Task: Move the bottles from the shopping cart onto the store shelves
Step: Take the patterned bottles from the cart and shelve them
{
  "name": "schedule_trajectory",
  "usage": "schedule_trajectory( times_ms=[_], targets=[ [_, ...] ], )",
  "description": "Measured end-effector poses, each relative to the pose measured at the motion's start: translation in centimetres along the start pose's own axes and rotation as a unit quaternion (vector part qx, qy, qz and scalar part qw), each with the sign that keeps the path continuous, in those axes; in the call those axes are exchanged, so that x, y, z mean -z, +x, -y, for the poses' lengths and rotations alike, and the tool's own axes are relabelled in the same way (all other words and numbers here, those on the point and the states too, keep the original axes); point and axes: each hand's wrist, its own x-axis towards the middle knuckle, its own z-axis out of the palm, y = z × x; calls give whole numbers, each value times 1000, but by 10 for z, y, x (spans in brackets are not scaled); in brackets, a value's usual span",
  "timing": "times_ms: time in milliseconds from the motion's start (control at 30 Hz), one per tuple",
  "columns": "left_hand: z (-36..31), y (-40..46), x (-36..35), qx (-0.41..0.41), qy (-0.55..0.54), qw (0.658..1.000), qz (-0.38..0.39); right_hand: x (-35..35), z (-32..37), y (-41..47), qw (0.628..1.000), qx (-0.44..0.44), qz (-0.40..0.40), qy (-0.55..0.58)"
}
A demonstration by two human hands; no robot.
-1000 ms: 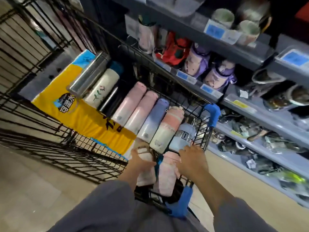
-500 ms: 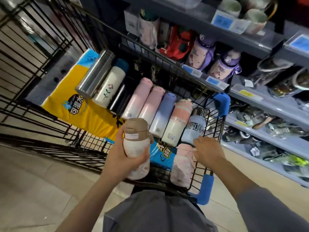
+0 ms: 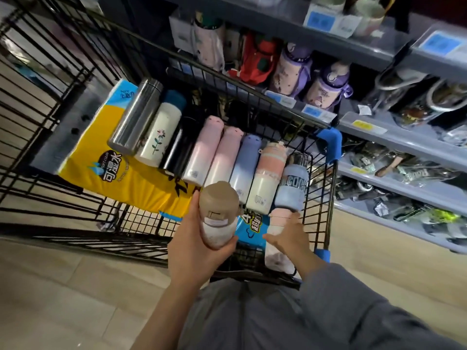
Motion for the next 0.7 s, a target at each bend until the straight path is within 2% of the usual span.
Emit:
schedule_trajectory(
  times_ms=[300,500,600,700],
  targets=[
    [-2,3,-6,-71,90,992,43,-2,4,-4,999,-13,-25,38],
    [-2,5,-5,-53,59,996,43,12,2,-8,997,-16,-11,78],
    [0,7,-6,-42,38,997,47,21,0,-18,991,27,-35,126],
    [-3,8,-8,-27,10,999,15,32,-5,-35,971,125,-80,188]
  ],
)
